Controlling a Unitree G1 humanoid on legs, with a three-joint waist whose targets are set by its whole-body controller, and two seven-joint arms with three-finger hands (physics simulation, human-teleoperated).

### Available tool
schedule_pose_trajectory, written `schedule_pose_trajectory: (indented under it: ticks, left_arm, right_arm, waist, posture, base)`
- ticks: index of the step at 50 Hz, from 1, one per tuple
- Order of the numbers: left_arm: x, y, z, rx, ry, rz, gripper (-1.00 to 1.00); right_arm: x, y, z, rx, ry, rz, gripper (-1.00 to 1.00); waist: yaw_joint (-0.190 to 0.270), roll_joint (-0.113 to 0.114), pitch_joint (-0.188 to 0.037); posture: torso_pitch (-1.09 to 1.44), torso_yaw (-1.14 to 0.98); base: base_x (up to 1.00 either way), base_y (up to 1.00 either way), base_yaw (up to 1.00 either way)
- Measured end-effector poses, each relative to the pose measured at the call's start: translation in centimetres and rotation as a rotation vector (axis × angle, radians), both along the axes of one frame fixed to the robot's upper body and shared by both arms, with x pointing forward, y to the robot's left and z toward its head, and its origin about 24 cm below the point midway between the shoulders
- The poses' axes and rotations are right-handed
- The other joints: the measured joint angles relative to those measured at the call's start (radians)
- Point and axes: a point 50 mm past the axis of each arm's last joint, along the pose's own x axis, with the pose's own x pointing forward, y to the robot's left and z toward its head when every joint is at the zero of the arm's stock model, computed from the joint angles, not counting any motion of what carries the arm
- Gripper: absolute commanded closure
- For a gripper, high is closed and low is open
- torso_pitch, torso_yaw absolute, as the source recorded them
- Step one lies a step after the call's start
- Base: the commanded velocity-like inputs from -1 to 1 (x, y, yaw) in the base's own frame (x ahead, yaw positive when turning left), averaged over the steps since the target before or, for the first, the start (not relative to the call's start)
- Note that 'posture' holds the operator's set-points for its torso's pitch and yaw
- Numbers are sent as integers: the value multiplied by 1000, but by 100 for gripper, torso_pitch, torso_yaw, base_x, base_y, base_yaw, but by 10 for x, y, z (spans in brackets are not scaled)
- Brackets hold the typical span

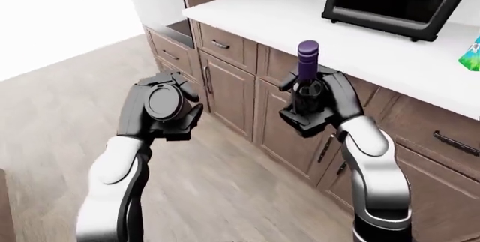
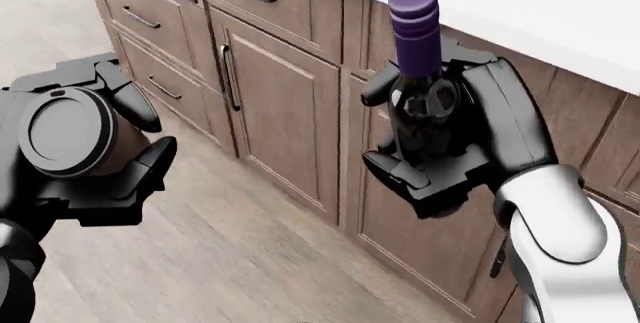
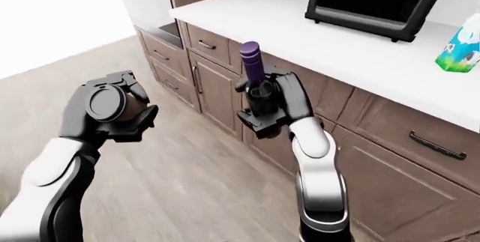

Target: Move the drinks to the dining counter.

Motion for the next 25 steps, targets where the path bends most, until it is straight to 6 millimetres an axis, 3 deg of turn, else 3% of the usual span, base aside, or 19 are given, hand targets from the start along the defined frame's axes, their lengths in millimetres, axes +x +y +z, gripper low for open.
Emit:
schedule_pose_trajectory:
  ticks: [4,6,7,11,17,20,22,25]
  left_arm:
    - [-2,-1,5,4,-33,-3,82]
    - [-3,-1,6,5,-41,-6,81]
    - [-2,-3,6,0,-41,-13,81]
    - [-1,-7,0,-2,-4,-45,81]
    - [-3,-5,11,1,-51,-36,81]
    - [-3,-7,13,4,-60,-44,81]
    - [-3,-3,10,5,-45,-28,80]
    - [-2,3,5,2,-12,4,81]
  right_arm:
    - [-2,0,5,3,-29,-1,100]
    - [-4,-1,8,3,-51,-4,100]
    - [-4,-3,9,1,-60,-12,100]
    - [-3,-12,5,2,-42,-65,100]
    - [1,-14,5,-2,-35,-81,100]
    - [2,-12,7,-4,-36,-68,100]
    - [2,-6,6,1,-33,-38,100]
    - [2,4,1,-3,-7,21,100]
  waist:
    - [-4,-64,19]
    - [-10,-107,18]
    - [-22,-108,14]
    - [-22,-100,8]
    - [-31,-9,17]
    - [-30,49,7]
    - [-10,34,12]
    - [11,12,1]
  posture:
    - [0,0]
    - [0,0]
    - [0,0]
    - [0,0]
    - [0,0]
    - [0,0]
    - [0,0]
    - [0,0]
  base:
    - [1,0,78]
    - [1,0,78]
    - [2,0,78]
    - [1,0,79]
    - [1,0,79]
    - [2,0,79]
    - [3,0,79]
    - [3,0,79]
